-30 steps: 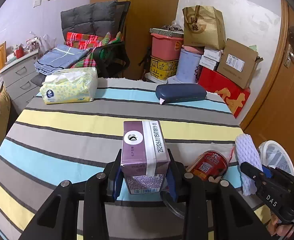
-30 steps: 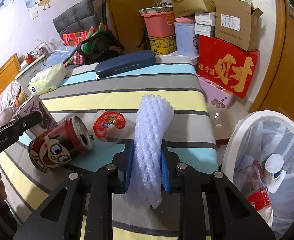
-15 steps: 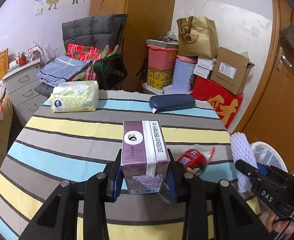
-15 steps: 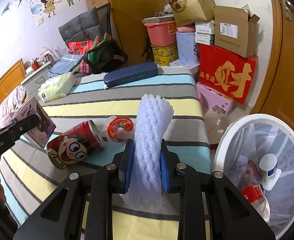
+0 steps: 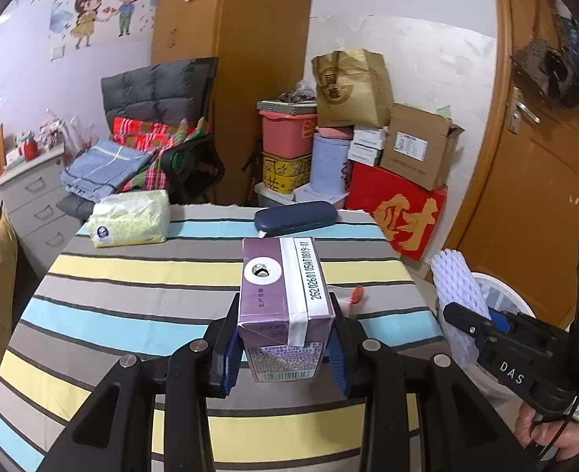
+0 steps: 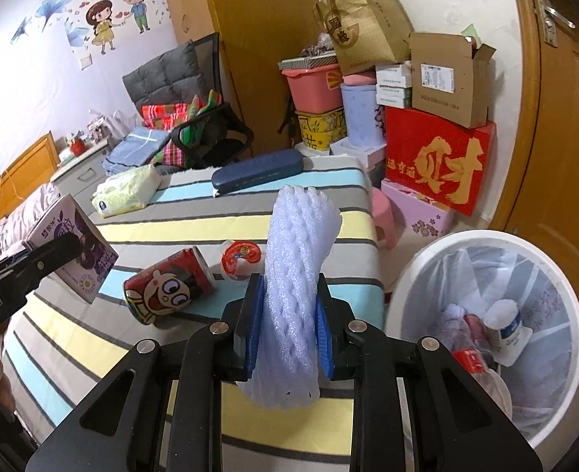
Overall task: Collect trash
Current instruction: 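Carry the juice box and foam sleeve over the white bin and open both tools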
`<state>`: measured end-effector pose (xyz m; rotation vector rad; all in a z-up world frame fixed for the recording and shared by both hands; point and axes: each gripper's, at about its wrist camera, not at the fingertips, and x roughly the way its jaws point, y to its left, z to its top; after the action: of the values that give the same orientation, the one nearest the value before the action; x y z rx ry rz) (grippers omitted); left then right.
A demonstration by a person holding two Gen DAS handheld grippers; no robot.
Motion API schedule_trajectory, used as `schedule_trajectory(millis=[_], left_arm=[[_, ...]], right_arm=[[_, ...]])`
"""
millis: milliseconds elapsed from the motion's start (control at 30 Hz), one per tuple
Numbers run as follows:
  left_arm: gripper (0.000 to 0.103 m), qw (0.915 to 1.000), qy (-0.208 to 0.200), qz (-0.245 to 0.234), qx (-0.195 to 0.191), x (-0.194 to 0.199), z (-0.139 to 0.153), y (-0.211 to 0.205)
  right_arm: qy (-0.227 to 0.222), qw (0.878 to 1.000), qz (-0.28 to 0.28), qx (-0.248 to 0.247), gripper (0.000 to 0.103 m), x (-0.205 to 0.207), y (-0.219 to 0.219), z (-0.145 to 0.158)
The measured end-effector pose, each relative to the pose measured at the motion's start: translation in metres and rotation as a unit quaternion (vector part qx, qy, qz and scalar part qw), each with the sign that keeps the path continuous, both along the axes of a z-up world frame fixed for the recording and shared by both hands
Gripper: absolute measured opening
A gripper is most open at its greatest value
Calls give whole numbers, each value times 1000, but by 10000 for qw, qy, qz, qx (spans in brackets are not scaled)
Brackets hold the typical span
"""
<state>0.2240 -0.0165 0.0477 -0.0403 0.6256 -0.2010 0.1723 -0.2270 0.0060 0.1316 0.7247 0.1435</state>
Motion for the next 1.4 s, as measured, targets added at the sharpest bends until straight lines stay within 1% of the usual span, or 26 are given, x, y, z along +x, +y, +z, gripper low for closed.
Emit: schedule_trajectory(millis=[133,367,700,967,1200,1400], left_arm=[[37,9999,-53,-147,-6,-9,6,-15],[37,9985,-124,-532,31,-25,13,-54],[37,9947,-115,-1022,47,-38,12,-111],[37,9894,-55,-1449,114,-42,7,-160],[37,9841,115,-1766,132,-39,-7,-201],[37,9804,339,-1935,145,-28,-25,-228]], right_arm=[[-79,9999,-89,34,25,-10,-9,6],[-176,9994,-288,91,25,-25,-33,12],[-211,9975,-676,77,25,-42,-73,15],[-199,9948,-994,96,25,-56,-106,13],[16,9925,-1223,79,25,-60,-135,3],[334,9908,-1309,16,25,-53,-154,-12]])
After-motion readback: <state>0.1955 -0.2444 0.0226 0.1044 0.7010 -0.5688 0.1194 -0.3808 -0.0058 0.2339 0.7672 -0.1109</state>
